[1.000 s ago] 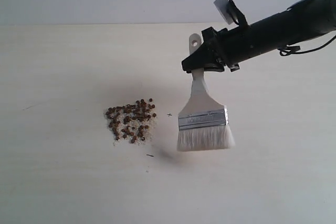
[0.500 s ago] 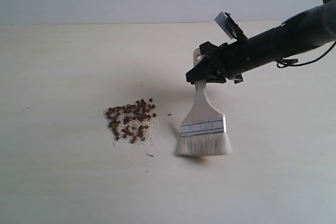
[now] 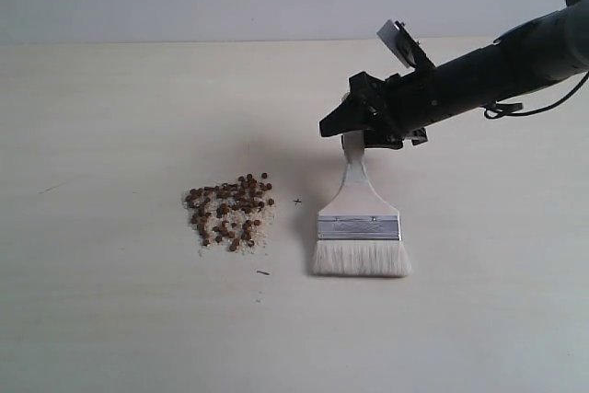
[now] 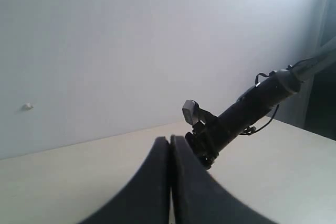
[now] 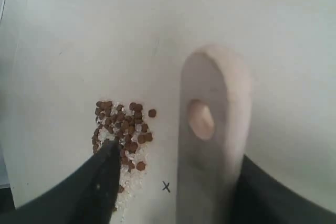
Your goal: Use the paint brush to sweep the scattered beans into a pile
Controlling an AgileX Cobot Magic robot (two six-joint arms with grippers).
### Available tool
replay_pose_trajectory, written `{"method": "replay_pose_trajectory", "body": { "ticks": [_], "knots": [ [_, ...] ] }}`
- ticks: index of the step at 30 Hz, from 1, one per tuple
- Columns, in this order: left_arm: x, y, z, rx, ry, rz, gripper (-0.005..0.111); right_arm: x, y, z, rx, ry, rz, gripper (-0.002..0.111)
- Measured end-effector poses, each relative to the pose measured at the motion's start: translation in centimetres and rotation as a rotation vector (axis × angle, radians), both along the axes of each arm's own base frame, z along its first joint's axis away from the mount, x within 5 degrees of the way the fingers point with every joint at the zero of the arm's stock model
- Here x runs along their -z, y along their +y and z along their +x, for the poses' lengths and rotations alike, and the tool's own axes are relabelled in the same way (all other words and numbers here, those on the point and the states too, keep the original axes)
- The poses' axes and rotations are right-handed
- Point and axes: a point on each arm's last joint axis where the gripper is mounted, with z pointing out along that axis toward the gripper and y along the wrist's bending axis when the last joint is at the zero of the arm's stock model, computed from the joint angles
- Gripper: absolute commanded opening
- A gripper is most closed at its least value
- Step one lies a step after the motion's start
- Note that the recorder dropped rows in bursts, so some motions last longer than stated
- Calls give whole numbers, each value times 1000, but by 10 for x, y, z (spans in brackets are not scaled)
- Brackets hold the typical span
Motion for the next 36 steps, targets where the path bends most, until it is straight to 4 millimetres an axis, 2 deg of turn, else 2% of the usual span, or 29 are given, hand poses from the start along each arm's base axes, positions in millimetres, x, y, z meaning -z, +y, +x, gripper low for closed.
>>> {"method": "replay_pose_trajectory", "body": {
  "ticks": [4,11,14,18,19,20,22,26,32,33,36],
  "knots": [
    [0,0,0,0,0,0,0,-10,-1,4,38,-38,-13,57],
    [0,0,0,0,0,0,0,-53,-4,6,94,-156,-25,54],
    [0,0,0,0,0,0,0,-75,-6,6,120,-215,-48,42],
    [0,0,0,0,0,0,0,-110,-10,-2,127,-307,-90,6],
    [0,0,0,0,0,0,0,-119,-11,-5,129,-327,-94,0],
    [0,0,0,0,0,0,0,-126,-12,-9,130,-341,-95,0],
    [0,0,0,0,0,0,0,-140,-15,-22,138,-378,-104,0],
    [0,0,0,0,0,0,0,-154,-24,-58,162,-442,-152,0],
    [0,0,0,0,0,0,0,-149,-45,-130,269,-521,-265,0],
    [0,0,0,0,0,0,0,-148,-50,-154,297,-552,-272,0],
    [0,0,0,0,0,0,0,-148,-54,-183,315,-584,-262,0]
  ]
}}
